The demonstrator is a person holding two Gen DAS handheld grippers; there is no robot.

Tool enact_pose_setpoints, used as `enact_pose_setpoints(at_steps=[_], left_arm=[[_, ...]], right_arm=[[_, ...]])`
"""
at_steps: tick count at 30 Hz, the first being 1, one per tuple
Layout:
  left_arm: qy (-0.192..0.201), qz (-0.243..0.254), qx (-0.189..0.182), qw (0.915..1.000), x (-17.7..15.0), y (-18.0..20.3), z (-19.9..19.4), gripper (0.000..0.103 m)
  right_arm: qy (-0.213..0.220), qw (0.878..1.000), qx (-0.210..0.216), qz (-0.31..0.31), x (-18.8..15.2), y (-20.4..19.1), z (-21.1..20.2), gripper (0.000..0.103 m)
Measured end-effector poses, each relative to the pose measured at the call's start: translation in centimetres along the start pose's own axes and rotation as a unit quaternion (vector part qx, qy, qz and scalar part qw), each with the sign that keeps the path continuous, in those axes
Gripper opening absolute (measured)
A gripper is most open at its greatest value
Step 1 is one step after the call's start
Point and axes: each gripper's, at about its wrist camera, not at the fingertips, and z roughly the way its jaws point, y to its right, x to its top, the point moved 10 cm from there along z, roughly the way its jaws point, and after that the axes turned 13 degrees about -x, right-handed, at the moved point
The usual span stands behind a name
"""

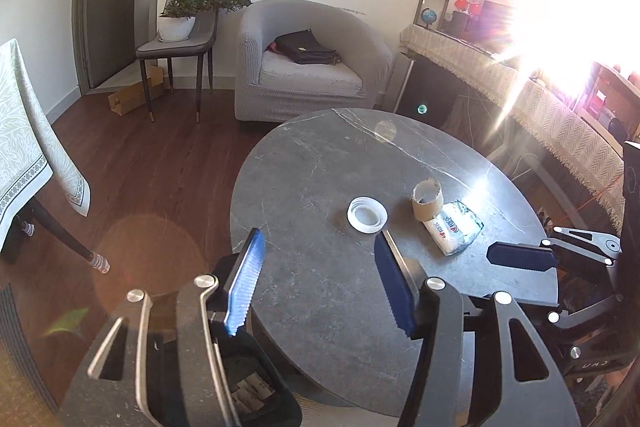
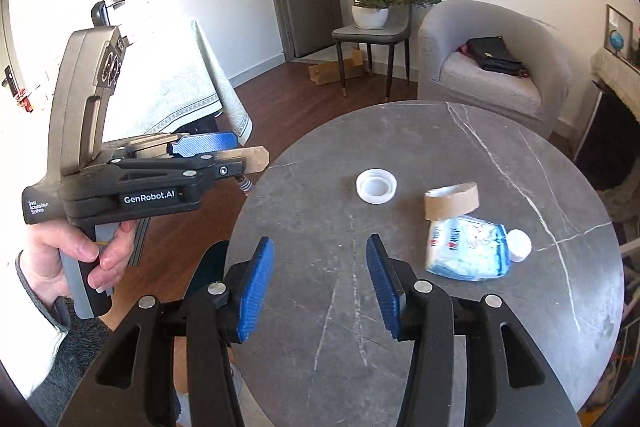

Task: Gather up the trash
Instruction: 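Move both tools back to the table toward the white lid and tape roll, then grasp the white plastic lid with the left tool while the right tool grasps the tan tape roll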

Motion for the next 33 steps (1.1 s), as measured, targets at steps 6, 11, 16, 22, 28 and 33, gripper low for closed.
enact_pose_setpoints(at_steps=[6,11,16,22,28,33], left_arm=[[-0.033,0.029,0.008,0.999,-0.3,1.8,3.9,0.067],[-0.056,0.046,0.01,0.9973,-0.6,2.9,6.8,0.067],[-0.067,0.042,0.015,0.9968,-0.3,2.6,8.4,0.067],[-0.08,0.028,0.011,0.9964,0.0,2.3,10.3,0.065],[-0.091,0.027,0.018,0.9953,-0.3,1.9,11.9,0.055],[-0.1,0.024,0.021,0.9944,-0.5,1.7,12.8,0.048]], right_arm=[[-0.004,1.0,-0.008,0.009,0.3,3.4,0.1,0.055],[-0.019,0.999,-0.031,-0.019,0.8,6.2,1.1,0.06],[-0.037,0.998,-0.038,-0.032,1.5,8.8,3.1,0.064],[-0.056,0.997,-0.027,-0.042,1.2,10.0,5.1,0.071],[-0.06,0.997,-0.023,-0.034,0.9,11.0,6.0,0.072],[-0.063,0.997,-0.015,-0.041,0.7,10.3,6.4,0.072]])
